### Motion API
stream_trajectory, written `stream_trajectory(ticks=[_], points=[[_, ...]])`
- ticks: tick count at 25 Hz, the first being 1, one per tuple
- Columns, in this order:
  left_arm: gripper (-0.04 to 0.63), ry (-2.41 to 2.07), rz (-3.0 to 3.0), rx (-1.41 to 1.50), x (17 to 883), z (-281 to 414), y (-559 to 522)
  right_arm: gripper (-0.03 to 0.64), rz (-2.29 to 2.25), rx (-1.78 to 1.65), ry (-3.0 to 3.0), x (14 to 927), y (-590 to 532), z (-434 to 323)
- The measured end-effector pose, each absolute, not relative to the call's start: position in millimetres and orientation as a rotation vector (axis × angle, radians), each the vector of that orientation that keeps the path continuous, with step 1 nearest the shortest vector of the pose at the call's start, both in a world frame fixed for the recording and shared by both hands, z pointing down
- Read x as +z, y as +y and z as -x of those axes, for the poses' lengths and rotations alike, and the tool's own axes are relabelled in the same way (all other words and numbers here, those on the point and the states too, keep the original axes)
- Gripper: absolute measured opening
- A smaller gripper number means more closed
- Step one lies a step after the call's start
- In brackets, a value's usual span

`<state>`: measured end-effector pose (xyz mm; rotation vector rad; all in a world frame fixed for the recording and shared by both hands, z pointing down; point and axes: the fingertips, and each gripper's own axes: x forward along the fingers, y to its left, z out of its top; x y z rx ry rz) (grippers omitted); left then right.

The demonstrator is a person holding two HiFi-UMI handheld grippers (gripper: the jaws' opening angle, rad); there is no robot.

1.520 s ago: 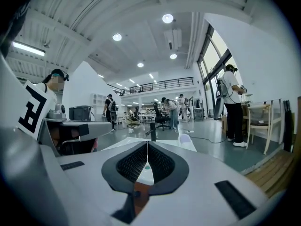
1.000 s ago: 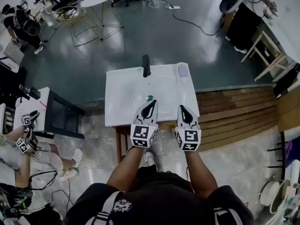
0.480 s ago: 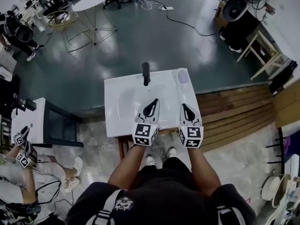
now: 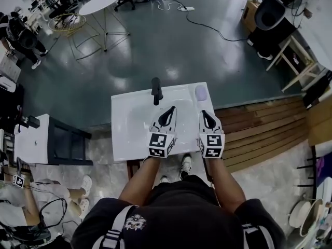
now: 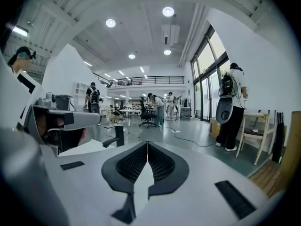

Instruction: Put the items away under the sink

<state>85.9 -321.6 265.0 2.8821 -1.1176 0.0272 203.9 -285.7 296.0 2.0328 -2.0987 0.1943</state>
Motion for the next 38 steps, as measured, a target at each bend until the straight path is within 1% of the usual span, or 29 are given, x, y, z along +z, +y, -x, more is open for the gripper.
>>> stream_trajectory(ticks=[10, 15, 23, 24, 25, 26, 34, 38], points=[[0.003, -1.186, -2.814, 0.076, 286, -134, -370, 0.025, -1.978, 0.270, -2.108, 327, -340, -255], [0.003, -1.220, -2.787, 0.114, 295, -140, -384, 0.025, -1.946, 0.295, -2.109, 338, -358, -264], [0.003, -1.211, -2.756, 0.132, 312, -135, -396, 0.026, -1.896, 0.323, -2.086, 356, -375, -257], [0.003, -1.205, -2.757, 0.137, 313, -136, -399, 0.051, -1.886, 0.343, -2.079, 359, -378, -256], [0.003, -1.197, -2.759, 0.143, 315, -135, -401, 0.144, -1.873, 0.368, -2.075, 363, -381, -255], [0.003, -1.191, -2.761, 0.150, 316, -135, -404, 0.200, -1.856, 0.394, -2.073, 366, -384, -254], [0.003, -1.134, -2.763, 0.187, 332, -134, -414, 0.391, -1.814, 0.493, -1.980, 401, -416, -263], [0.003, -1.116, -2.759, 0.204, 340, -138, -420, 0.453, -1.775, 0.571, -1.929, 425, -436, -271]])
